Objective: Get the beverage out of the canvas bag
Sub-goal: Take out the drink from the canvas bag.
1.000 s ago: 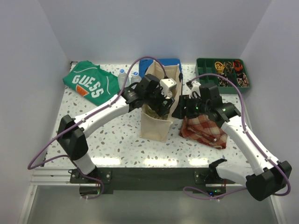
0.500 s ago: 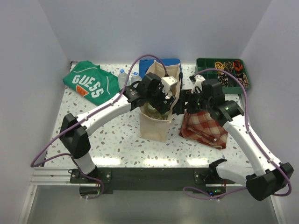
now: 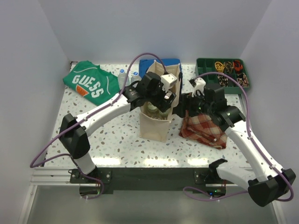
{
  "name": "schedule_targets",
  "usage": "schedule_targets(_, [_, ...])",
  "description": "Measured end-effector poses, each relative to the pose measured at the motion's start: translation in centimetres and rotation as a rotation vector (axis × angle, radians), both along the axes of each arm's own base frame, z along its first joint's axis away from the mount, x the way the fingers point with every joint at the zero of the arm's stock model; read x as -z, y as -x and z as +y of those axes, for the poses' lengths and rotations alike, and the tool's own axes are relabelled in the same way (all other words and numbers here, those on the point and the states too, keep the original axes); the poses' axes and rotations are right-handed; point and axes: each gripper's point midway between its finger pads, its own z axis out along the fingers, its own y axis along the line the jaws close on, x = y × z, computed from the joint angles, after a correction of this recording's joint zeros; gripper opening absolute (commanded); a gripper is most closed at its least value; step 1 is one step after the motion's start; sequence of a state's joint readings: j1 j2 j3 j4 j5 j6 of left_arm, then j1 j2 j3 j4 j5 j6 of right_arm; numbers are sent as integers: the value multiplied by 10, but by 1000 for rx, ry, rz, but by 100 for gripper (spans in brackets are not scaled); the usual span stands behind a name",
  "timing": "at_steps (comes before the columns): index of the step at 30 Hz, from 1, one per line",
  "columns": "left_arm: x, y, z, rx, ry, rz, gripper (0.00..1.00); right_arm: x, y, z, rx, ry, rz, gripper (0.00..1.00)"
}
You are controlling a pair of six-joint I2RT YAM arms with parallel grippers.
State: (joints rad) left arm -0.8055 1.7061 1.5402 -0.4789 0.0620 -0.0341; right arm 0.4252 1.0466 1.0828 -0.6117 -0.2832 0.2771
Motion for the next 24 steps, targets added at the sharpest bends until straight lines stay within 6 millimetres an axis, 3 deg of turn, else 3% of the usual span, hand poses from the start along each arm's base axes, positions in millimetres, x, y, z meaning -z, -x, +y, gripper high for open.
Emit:
schedule_targets(10, [-2,-8,-10,0,15,-2,99,4,-5,5,-49,9,-43,71])
schedule_targets(17, [17,-13,-20,15,-22,48,95,6,-10,6,-54,17,-49,71])
schedule_targets(24, [31,-8,-15,26,-54,103,89,6,-11,6,-51,18,-52,71])
